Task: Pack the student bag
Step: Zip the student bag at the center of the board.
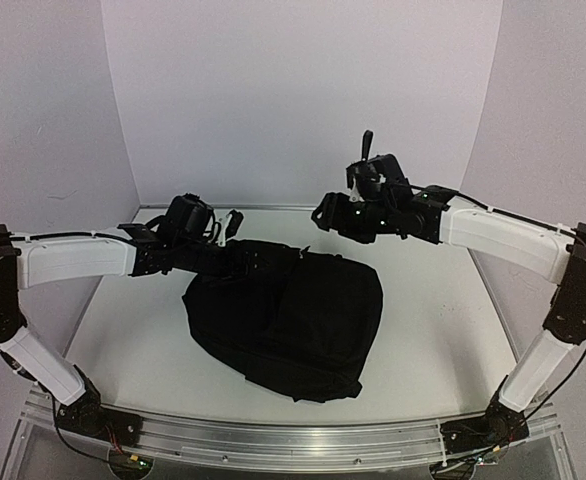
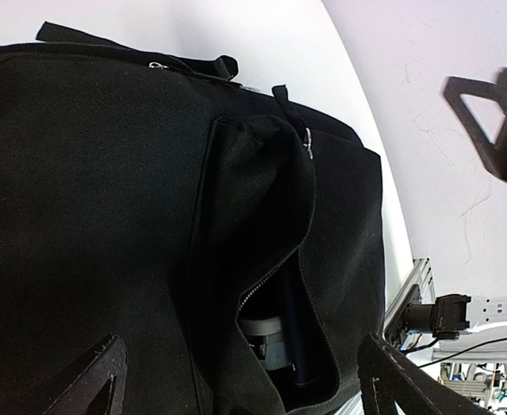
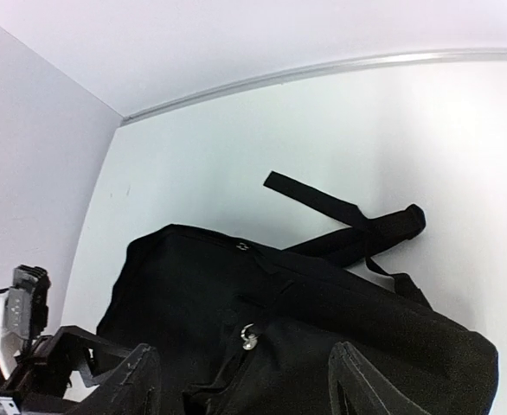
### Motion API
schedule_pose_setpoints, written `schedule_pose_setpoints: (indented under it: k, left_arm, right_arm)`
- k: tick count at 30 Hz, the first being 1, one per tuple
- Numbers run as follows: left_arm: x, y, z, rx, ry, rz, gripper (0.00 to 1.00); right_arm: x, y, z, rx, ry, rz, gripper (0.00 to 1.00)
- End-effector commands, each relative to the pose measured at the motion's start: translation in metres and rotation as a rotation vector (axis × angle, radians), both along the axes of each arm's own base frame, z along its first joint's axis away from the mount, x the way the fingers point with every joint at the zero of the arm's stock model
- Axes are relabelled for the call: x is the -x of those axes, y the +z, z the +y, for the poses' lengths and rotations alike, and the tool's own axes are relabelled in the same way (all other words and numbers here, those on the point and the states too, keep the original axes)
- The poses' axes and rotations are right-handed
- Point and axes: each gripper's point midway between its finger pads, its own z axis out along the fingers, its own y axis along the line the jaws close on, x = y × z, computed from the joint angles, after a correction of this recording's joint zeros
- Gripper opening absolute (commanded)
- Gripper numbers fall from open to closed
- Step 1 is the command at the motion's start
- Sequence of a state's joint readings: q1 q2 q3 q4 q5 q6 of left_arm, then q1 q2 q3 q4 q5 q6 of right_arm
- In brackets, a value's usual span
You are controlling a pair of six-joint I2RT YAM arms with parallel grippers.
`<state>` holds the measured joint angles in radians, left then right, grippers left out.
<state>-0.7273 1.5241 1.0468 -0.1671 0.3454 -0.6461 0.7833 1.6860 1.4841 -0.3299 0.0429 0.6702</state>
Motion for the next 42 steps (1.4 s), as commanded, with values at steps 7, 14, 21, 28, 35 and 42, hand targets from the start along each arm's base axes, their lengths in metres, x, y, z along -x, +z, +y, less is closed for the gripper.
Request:
schedule_pose_setpoints:
  k: [7,14,21,28,35,42]
  left_arm:
    - [-0.012,0.008,-0.020,0.030,-0.044,-0.015,0.91]
    - [-0.012,0.003,-0.022,0.031,-0.045,0.003,0.90]
    - [-0.010,-0.001,-0.021,0.028,-0.044,0.015,0.90]
    - [-0.009,-0.005,-0.021,0.029,-0.041,0.025,0.90]
    - [-0.009,-0.005,-0.021,0.027,-0.042,0.027,0.90]
    - [-0.009,-0.007,-0.020,0.021,-0.037,0.031,0.90]
  right_arm:
    - [-0.031,-0.033,0.031,-0.144,0.166,0.095,0.67]
    - [-0.041,-0.065,0.046,-0.168,0.166,0.159,0.66]
    - [-0.049,-0.080,0.054,-0.175,0.167,0.172,0.60]
    - [-0.051,-0.078,0.061,-0.260,0.149,0.180,0.41]
    - [-0.054,-0.069,0.066,-0.309,0.151,0.168,0.16]
    - [-0.051,-0.070,0.066,-0.302,0.166,0.165,0.03]
